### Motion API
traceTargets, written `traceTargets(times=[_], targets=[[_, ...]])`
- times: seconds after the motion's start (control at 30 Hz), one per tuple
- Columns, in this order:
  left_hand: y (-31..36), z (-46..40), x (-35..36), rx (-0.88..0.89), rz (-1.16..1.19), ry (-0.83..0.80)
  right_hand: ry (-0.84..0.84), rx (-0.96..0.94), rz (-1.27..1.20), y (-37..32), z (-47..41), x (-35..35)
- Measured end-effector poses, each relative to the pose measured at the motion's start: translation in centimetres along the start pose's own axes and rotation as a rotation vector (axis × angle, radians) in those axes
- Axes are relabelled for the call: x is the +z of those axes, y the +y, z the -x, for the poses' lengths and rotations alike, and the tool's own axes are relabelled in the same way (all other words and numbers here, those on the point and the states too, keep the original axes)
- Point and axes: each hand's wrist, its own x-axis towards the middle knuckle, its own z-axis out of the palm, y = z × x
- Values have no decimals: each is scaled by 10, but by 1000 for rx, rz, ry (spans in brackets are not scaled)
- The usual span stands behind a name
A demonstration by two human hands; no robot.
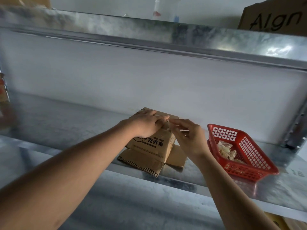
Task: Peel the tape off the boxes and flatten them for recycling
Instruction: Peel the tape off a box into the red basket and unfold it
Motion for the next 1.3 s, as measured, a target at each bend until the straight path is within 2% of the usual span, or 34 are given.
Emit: traceTargets(times=[0.1,0.2,0.27,0.4,0.5,0.57,0.77,0.9,1.07,1.17,1.3], targets=[[-1,-1,1,-2,-2,-2,-25,-24,139,-1,-7,2],[-2,-1,0,9,-2,3,2,-123,224,-5,-7,4],[-3,-1,-1,18,5,9,18,-159,223,-1,-5,3],[-4,-2,0,20,12,0,-5,-92,-36,5,4,3],[-6,-3,-1,22,3,-9,-60,-99,-114,7,12,9],[-6,-4,-1,26,-3,-7,-65,-76,-254,10,14,7],[-7,-2,-1,35,6,-2,-131,57,-458,12,19,7],[-5,-3,-1,25,-9,-5,-1,50,-232,14,25,11],[-2,-6,0,18,-40,1,216,-99,-39,13,36,20],[-3,-8,1,17,-46,4,360,-85,83,13,27,16],[-5,-9,3,19,-18,3,284,-165,326,4,26,19]])
